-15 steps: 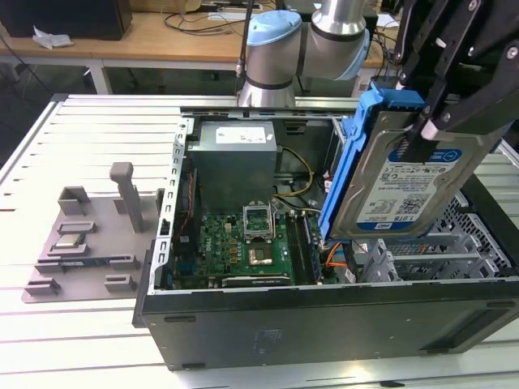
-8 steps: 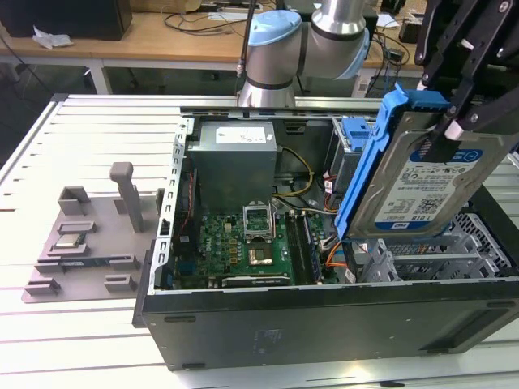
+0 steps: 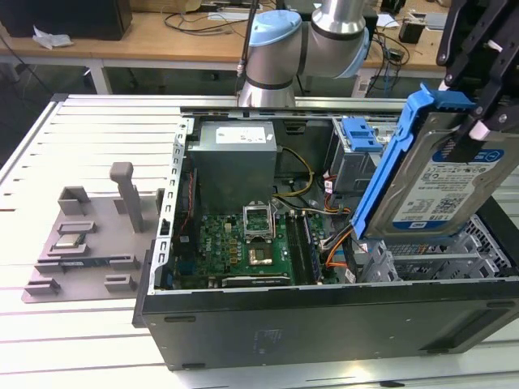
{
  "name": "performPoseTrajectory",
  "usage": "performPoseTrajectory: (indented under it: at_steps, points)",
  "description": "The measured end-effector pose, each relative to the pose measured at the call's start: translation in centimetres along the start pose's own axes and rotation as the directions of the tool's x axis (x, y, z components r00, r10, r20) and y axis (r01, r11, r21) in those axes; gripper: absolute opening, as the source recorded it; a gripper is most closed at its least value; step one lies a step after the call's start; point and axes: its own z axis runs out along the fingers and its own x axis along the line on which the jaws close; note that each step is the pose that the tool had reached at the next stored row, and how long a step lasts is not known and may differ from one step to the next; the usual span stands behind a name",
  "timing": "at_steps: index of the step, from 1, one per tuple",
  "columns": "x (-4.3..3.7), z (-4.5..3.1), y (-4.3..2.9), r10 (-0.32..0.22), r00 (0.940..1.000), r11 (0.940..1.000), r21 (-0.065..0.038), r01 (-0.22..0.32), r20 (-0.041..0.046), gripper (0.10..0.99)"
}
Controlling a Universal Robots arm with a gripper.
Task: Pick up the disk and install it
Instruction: 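Pick up the disk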
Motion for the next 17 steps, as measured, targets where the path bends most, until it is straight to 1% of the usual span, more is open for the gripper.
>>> performPoseTrajectory:
  at_steps: [4, 7, 8, 10, 13, 15, 16, 17]
  points:
    - [0.0, -0.05, -0.71, 0.0, 1.0, 1.0, 0.0, 0.0, 0.0, 0.365]
    - [0.0, -0.11, -1.73, 0.0, 1.0, 1.0, 0.0, 0.0, -0.0002, 0.365]
    - [0.0, -0.13, -1.9, 0.0, 1.0, 1.0, 0.0, 0.0, -0.0003, 0.365]
    - [0.01, -0.17, -2.58, 0.0, 1.0, 1.0, 0.0, 0.0, -0.0007, 0.365]
    - [0.01, -0.22, -3.43, 0.0, 1.0, 1.0, 0.0, 0.0, -0.001, 0.365]
    - [0.01, -0.24, -3.74, 0.0, 1.0, 1.0, 0.0, 0.0, -0.0011, 0.365]
    - [0.0, -0.23, -4.1, 0.0, 1.0, 1.0, 0.0, 0.0, -0.0009, 0.365]
    - [0.0, -0.19, -4.25, 0.0, 1.0, 1.0, 0.0, 0.0, -0.0008, 0.365]
